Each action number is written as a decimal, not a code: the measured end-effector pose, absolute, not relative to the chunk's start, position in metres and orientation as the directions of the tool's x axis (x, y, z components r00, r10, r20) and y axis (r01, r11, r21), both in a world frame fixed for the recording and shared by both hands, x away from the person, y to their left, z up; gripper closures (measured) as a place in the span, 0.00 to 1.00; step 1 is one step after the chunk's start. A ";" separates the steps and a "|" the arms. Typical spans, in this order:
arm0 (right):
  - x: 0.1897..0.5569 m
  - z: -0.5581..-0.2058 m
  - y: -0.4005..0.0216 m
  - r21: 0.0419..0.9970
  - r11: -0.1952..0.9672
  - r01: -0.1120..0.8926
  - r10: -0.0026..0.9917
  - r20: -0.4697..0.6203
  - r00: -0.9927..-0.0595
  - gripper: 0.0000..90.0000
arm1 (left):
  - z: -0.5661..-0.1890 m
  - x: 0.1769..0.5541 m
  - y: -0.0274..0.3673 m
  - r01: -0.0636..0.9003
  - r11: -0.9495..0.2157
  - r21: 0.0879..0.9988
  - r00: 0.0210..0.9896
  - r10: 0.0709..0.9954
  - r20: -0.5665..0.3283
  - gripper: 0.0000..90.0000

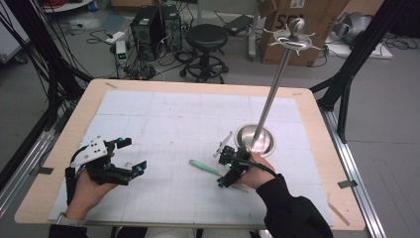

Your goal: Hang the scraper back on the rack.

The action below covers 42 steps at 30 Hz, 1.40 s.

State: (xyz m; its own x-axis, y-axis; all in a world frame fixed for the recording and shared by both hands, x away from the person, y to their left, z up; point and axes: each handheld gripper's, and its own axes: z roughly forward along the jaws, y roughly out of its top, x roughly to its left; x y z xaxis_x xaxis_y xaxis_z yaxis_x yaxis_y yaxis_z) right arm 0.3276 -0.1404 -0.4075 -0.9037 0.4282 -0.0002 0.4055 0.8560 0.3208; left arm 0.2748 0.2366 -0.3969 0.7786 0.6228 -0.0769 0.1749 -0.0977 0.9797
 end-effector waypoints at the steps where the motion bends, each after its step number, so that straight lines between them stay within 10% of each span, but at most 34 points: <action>1: 0.328 -0.409 -0.139 0.321 0.861 0.394 0.418 -0.005 -0.909 0.31 | -0.397 0.275 0.236 0.178 -0.096 0.979 0.778 0.623 -0.080 0.02; 24: 0.334 -0.406 -0.121 0.131 0.922 0.365 0.369 -0.003 -0.930 0.88 | -0.400 0.275 0.236 0.187 -0.107 0.977 0.776 0.626 -0.080 0.02; 42: 0.329 -0.392 -0.146 0.312 0.862 0.400 0.414 0.023 -0.910 0.90 | -0.400 0.275 0.238 0.188 -0.103 0.977 0.772 0.630 -0.082 0.02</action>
State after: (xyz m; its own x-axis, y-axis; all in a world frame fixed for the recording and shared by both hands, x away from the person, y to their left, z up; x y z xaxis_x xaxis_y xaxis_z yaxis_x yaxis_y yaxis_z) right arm 0.3289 -0.1458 -0.3920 -0.9098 0.4143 0.0235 0.4005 0.8617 0.3115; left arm 0.2750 0.2383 -0.4001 0.7724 0.6298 -0.0822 0.1880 -0.1031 0.9767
